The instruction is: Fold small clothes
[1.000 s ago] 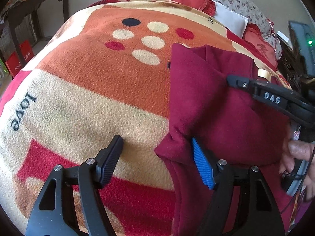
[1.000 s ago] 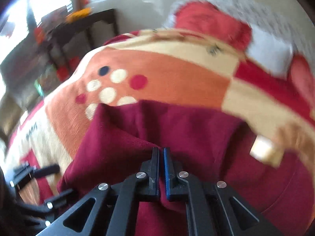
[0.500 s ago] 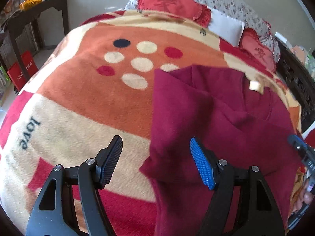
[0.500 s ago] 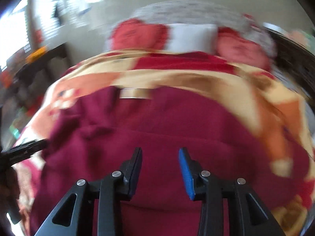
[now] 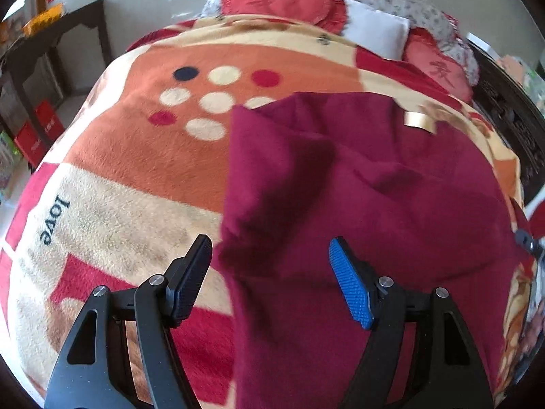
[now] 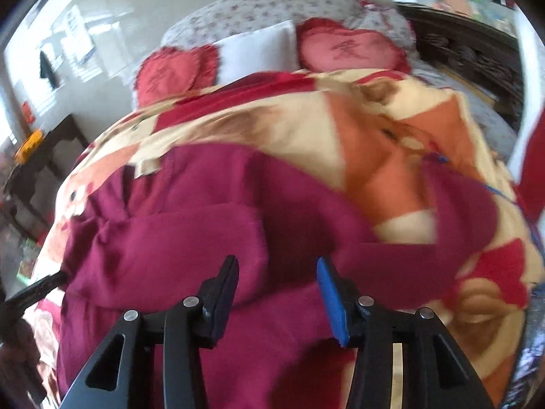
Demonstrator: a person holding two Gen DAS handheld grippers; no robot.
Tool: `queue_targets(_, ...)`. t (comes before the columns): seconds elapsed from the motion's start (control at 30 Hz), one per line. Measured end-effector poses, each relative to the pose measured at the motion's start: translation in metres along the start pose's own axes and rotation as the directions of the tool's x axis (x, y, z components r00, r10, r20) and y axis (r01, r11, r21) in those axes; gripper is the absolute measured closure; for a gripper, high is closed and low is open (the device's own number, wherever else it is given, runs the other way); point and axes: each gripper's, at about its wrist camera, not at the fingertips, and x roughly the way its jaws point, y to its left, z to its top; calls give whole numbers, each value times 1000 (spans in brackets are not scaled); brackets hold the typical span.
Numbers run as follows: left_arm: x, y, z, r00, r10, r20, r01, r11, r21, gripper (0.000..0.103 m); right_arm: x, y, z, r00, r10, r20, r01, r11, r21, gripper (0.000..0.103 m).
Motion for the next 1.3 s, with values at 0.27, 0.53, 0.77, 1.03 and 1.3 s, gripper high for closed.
queue_targets(0.27, 2, -32, -11, 999, -29, -44, 32, 997, 66, 31, 26, -71, 50, 956, -291, -39, 291, 957, 10, 25)
queue_targets(0.53, 2, -34, -15, 999, 3, -49, 2, 995, 96, 31, 52, -118, 55, 967, -228, -113, 235, 970, 61, 93)
queue_targets(0.77, 0, -32, -14, 998, -30, -51, 33, 998, 45, 31, -13, -111, 58, 999, 25, 47, -31, 989, 142, 98)
queue_targets(1.03, -14, -39, -13, 1000, -29, -13, 29, 997, 66, 31, -77, -40, 60, 899, 428, 94, -431, 902, 15, 98)
queue_targets(1.3, -30, -14, -5, 999, -27, 29, 27, 1000, 6, 31, -92, 69, 45, 698, 703, -134, -716, 685, -136, 98)
